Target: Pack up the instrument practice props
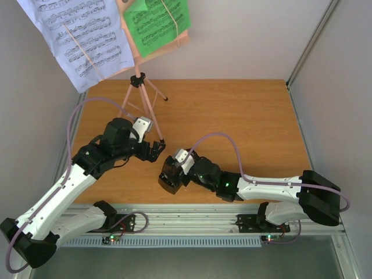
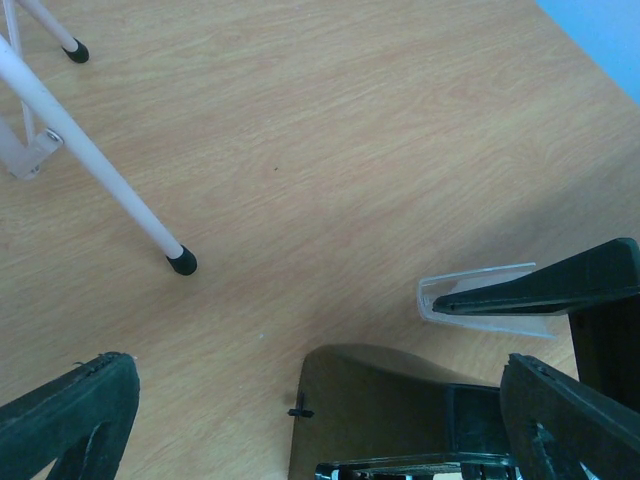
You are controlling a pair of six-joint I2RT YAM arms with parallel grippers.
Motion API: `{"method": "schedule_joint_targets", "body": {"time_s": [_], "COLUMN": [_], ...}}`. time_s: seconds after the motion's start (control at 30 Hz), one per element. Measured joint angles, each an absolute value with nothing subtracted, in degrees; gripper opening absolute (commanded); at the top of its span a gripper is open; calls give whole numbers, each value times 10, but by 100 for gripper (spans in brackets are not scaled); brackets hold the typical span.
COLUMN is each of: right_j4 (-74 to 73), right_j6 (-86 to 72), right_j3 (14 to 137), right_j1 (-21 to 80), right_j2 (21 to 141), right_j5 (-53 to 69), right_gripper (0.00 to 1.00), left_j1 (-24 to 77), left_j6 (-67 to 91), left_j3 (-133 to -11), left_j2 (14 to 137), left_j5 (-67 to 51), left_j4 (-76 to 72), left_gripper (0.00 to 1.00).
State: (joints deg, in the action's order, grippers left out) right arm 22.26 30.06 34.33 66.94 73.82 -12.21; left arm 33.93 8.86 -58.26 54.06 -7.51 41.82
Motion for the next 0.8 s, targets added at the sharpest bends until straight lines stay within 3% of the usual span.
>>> {"method": "schedule_joint_targets", "body": {"time_s": [0.8], "right_j4": [226], "right_j6": [284], "right_j3": [343], "right_j1": [687], "right_j2": [759], "right_j5": [-186], "right_gripper": [97], "left_j1": [338], "left_j6": [85], "left_j3": [-580], "left_j2": [553], "left_j5": [-90], "left_j4": [418], "left_gripper": [99]}}
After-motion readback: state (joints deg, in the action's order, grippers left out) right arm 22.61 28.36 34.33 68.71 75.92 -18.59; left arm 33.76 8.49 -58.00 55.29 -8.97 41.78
